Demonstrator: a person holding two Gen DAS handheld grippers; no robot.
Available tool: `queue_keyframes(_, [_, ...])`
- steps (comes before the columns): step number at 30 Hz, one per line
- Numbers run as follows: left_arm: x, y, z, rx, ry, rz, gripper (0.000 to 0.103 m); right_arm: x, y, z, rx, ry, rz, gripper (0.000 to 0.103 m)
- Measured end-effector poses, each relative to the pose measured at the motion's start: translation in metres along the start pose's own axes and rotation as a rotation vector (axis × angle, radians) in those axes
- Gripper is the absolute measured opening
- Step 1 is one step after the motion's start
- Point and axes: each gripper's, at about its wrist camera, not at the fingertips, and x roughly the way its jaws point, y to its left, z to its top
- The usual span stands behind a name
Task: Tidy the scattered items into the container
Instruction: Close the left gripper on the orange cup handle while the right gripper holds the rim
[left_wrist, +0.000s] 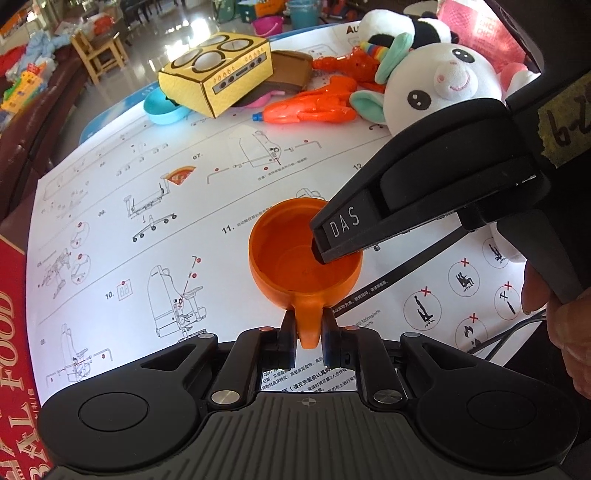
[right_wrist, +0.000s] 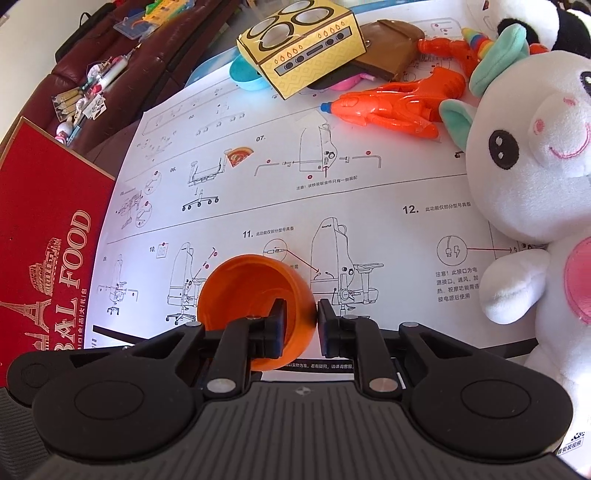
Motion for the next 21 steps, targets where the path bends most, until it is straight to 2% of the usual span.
queue_keyframes(8, [-0.009,-0.002,0.000,0.002,-0.026,-0.002,0.008,-0.009,0.003,-0.001,-0.018,-0.027,-0.003,0.020])
queue_keyframes(15, [-0.012,0.004,-0.007,-0.043,-0.030,-0.047,0.008,-0.008,0.003,-0.005,-0.017,-0.026,0.000,0.020])
queue_keyframes(21, [-0.018,0.002,-0.010,-0.029,-0.052,-0.020,0.008,-0.012,0.007,-0.006,-0.030,-0.037,0.002,0.020])
